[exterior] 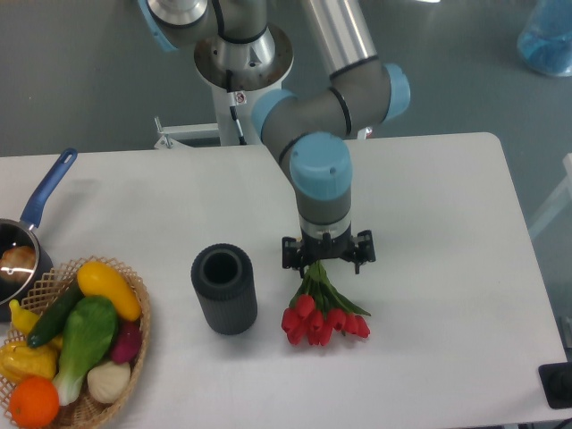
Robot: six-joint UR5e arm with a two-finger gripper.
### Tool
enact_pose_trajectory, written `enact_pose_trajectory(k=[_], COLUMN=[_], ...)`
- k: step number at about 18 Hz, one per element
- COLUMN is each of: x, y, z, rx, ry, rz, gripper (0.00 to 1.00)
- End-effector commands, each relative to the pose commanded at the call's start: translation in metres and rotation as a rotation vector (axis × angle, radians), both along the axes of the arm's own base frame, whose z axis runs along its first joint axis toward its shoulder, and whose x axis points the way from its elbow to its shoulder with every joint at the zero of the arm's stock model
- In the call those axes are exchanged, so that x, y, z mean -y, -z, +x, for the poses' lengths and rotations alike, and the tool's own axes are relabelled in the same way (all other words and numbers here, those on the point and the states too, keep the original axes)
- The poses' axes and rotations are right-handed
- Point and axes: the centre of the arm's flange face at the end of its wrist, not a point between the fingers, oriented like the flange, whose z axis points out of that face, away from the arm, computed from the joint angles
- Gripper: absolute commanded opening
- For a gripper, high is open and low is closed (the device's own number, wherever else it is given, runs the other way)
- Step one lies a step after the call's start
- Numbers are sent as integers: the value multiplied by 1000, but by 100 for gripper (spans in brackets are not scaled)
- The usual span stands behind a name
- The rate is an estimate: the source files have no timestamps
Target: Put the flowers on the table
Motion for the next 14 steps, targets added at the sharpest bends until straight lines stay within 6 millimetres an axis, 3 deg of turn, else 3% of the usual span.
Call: enact_pose_trajectory(k=[8,14], x=[32,38], y=[-65,-74], z=[3,0], rx=[-113,-134], ry=[254,255], rz=[-32,-36], gripper=[100,100])
